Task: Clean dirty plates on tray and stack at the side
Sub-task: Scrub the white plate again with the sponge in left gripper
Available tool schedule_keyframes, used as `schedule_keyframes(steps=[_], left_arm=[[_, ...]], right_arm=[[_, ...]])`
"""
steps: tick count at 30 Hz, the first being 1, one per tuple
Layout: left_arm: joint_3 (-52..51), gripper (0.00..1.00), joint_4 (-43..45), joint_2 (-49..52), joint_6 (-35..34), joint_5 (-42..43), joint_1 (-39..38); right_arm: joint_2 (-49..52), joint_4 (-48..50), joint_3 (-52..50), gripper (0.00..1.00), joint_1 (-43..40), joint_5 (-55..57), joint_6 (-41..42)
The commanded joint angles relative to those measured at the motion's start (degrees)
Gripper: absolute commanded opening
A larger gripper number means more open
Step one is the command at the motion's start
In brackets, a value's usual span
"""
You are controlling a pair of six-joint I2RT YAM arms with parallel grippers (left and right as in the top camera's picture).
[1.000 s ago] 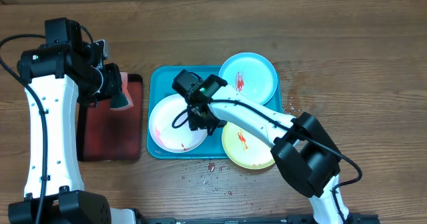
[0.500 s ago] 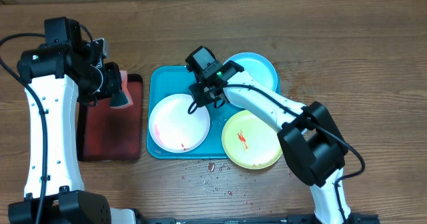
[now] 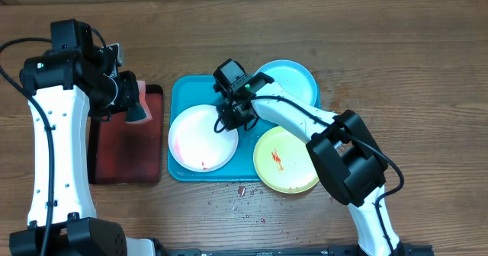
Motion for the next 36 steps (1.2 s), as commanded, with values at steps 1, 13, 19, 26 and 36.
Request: schedule_keyframes(steps=[1, 13, 19, 26, 36], left_arm=[[-0.3, 0.04, 0.2, -0.5, -1.7, 0.5, -0.3], [-7.1, 0.04, 8.2, 0.1, -6.0, 1.7, -4.3], [-14.6, 0.04, 19.3, 0.2, -6.0, 2.2, -11.8], [-22.1, 0.04, 29.0, 2.6, -9.0, -0.7, -18.8], [-24.3, 0.04, 28.5, 12.7, -16.1, -6.0, -20.2]], right_arm=[[0.7, -3.2, -0.4, 0.04, 0.0, 3.7, 11.6], [0.7, -14.2, -0.4, 0.04, 0.2, 8.5, 41.0], [0.7, -14.0, -0.4, 0.04, 0.2, 8.5, 41.0], [0.7, -14.0, -0.5, 0.04, 0.2, 8.7, 40.3], [0.7, -13.6, -0.5, 0.04, 0.2, 9.1, 38.2]])
